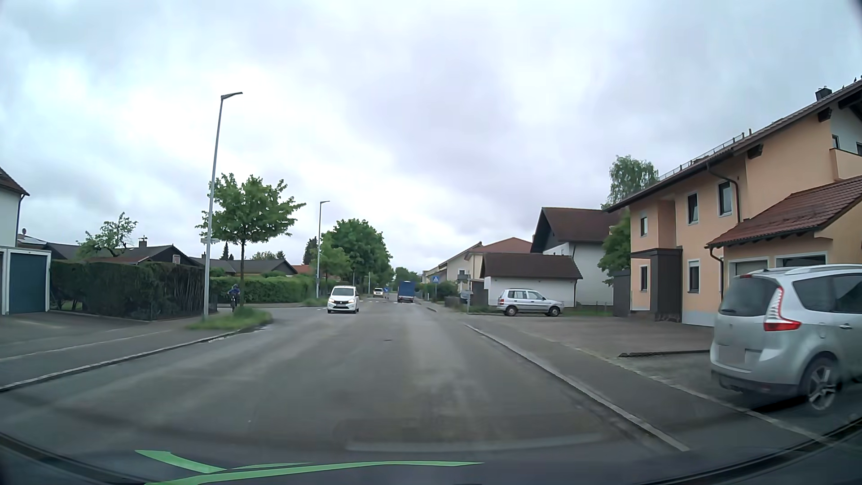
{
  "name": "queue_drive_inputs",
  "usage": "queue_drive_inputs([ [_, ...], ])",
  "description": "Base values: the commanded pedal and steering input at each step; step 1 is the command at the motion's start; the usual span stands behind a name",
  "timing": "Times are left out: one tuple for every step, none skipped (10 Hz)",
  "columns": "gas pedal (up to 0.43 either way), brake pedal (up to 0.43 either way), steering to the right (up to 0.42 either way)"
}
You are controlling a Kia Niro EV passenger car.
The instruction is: Follow the waypoints while adhering to traffic rules and regulations
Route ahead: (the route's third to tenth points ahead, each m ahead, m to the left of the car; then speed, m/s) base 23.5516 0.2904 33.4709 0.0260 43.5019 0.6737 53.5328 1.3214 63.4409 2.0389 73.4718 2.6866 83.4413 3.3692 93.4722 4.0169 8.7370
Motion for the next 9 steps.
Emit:
queue_drive_inputs([
  [0.11,0.0,-0.001],
  [0.11,0.0,-0.002],
  [0.11,0.0,-0.003],
  [0.118,0.0,-0.005],
  [0.13,0.0,-0.005],
  [0.13,0.0,-0.006],
  [0.13,0.0,-0.008],
  [0.13,0.0,-0.008],
  [0.13,0.0,-0.009],
])
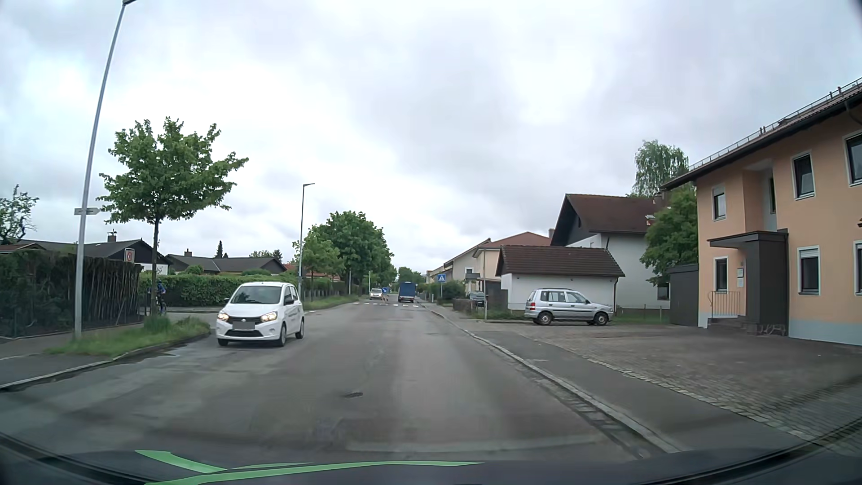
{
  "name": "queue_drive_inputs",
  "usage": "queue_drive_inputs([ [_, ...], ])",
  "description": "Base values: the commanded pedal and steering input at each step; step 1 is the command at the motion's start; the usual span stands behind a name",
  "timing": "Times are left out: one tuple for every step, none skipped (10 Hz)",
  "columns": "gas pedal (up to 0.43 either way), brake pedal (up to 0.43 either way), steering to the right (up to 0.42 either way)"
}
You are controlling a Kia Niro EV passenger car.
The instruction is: Follow the waypoints while adhering to traffic rules and regulations
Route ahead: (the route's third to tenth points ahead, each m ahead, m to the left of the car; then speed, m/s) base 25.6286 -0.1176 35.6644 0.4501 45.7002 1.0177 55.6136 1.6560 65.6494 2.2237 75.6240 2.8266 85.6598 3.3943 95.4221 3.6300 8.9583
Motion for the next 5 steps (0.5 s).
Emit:
queue_drive_inputs([
  [0.13,0.0,-0.009],
  [0.13,0.0,-0.01],
  [0.13,0.0,-0.01],
  [0.13,0.0,-0.01],
  [0.13,0.0,-0.011],
])
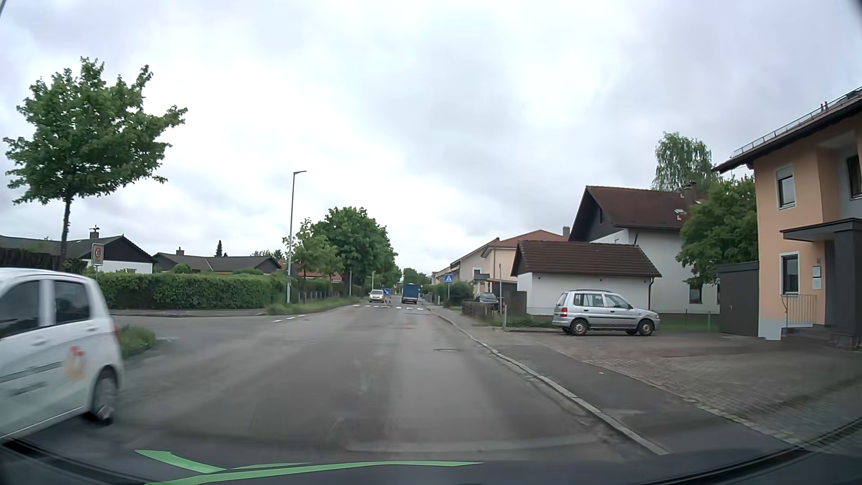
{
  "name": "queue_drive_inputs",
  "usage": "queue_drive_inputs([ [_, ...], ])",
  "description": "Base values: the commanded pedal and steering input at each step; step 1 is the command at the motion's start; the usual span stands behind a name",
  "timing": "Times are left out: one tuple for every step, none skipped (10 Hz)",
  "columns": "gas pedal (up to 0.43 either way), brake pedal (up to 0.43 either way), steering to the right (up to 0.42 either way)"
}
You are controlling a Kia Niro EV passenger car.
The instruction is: Follow the waypoints while adhering to traffic rules and regulations
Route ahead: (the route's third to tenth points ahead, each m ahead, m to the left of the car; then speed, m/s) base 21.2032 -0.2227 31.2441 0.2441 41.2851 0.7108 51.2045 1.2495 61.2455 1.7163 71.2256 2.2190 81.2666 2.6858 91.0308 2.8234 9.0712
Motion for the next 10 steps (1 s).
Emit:
queue_drive_inputs([
  [0.13,0.0,-0.011],
  [0.13,0.0,-0.01],
  [0.13,0.0,-0.01],
  [0.13,0.0,-0.011],
  [0.13,0.0,-0.011],
  [0.138,0.0,-0.011],
  [0.138,0.0,-0.011],
  [0.138,0.0,-0.011],
  [0.138,0.0,-0.01],
  [0.138,0.0,-0.01],
])
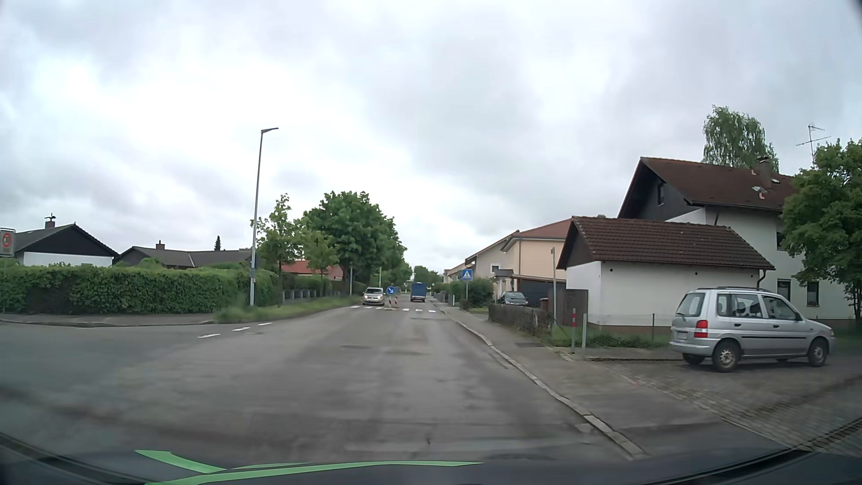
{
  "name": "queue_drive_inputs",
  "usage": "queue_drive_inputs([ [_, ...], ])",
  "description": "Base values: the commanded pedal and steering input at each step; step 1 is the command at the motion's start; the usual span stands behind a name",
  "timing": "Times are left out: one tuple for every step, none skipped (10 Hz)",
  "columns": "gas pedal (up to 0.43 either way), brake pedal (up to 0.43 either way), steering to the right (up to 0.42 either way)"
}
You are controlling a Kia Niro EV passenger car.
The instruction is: Follow the waypoints while adhering to traffic rules and regulations
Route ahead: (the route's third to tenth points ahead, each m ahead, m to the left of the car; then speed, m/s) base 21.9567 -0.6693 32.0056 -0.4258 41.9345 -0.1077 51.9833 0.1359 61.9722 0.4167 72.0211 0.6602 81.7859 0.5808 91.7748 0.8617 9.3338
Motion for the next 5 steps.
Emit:
queue_drive_inputs([
  [0.138,0.0,-0.01],
  [0.138,0.0,-0.008],
  [0.138,0.0,-0.008],
  [0.138,0.0,-0.008],
  [0.138,0.0,-0.006],
])
